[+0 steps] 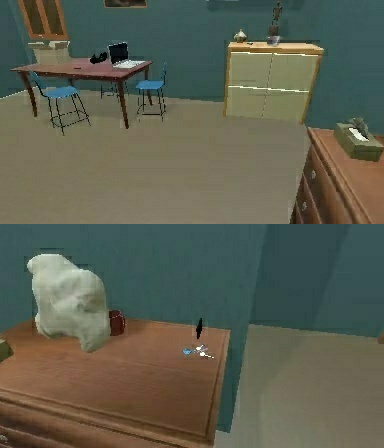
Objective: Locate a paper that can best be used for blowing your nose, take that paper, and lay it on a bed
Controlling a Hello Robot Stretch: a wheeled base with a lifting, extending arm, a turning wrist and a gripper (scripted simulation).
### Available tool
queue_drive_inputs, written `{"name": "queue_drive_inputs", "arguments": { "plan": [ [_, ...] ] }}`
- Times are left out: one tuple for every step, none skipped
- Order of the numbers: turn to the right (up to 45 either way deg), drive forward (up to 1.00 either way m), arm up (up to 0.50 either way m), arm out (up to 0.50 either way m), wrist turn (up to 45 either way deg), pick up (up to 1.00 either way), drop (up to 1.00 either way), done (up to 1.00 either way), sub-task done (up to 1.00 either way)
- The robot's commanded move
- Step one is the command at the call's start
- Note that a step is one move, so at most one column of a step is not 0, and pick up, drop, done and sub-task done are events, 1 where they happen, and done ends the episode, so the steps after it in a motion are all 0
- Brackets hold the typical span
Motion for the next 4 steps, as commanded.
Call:
{"name": "queue_drive_inputs", "arguments": {
  "plan": [
    [12.0,0.0,0.0,0.0,0.0,0.0,0.0,0.0,0.0],
    [0.0,0.7,0.0,0.0,0.0,0.0,0.0,0.0,0.0],
    [-21.0,0.0,0.0,0.0,0.0,0.0,0.0,0.0,0.0],
    [0.0,0.0,0.5,0.0,0.0,0.0,0.0,0.0,0.0]
  ]
}}
